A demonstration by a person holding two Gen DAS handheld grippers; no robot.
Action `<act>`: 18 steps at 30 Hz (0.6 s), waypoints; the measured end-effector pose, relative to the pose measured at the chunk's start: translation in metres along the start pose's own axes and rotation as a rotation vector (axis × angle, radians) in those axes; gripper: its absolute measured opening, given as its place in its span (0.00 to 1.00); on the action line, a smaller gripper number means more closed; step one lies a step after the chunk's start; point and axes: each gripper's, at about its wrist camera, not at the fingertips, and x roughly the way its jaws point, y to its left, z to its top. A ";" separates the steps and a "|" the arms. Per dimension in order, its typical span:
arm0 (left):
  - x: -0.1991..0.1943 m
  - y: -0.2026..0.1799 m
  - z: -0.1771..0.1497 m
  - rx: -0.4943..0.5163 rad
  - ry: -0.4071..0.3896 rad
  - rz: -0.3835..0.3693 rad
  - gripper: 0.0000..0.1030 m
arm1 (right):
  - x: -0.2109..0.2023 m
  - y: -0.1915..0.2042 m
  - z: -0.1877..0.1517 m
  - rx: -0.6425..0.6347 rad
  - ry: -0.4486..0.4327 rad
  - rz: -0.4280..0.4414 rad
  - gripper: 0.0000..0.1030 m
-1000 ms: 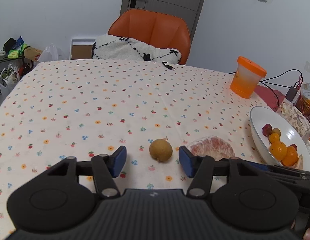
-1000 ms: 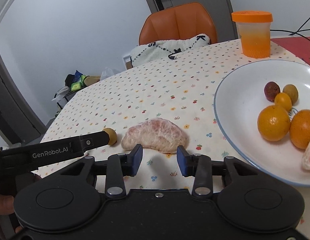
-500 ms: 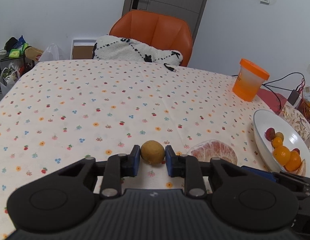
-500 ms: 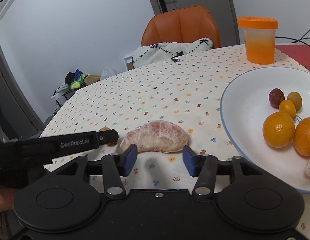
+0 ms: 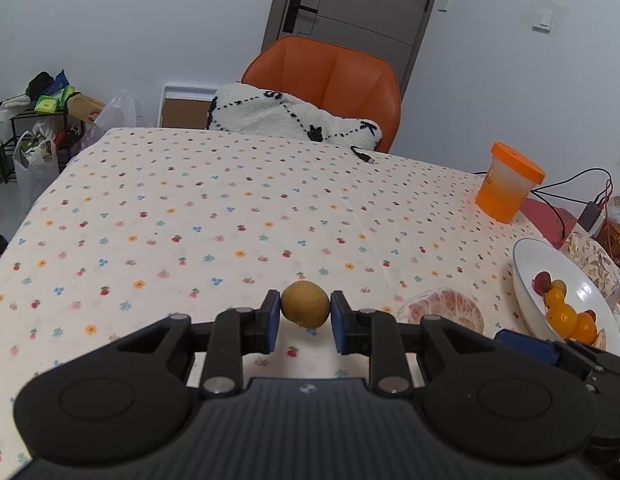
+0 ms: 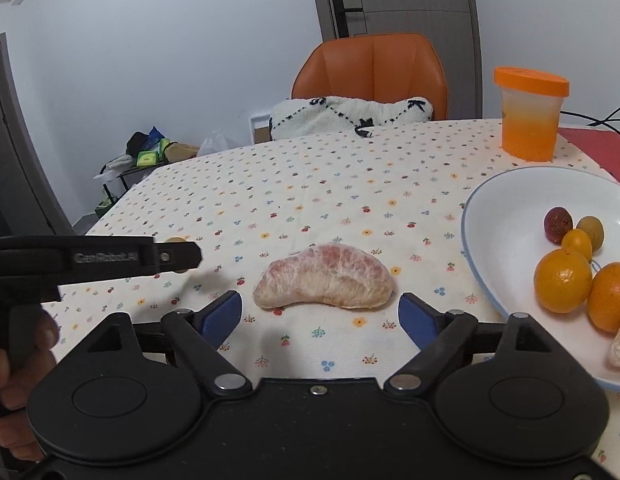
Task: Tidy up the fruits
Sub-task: 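Grasp the brown fruit with the left tool while the right tool grasps the pomelo segment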
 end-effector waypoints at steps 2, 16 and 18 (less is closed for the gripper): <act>-0.001 0.004 -0.001 -0.011 0.000 -0.001 0.24 | 0.002 0.003 0.000 -0.016 0.001 -0.013 0.83; -0.001 0.015 -0.004 -0.041 0.005 -0.018 0.24 | 0.024 0.021 0.004 -0.108 0.032 -0.085 0.93; -0.001 0.015 -0.004 -0.045 0.004 -0.021 0.24 | 0.028 0.023 0.006 -0.122 0.039 -0.096 0.94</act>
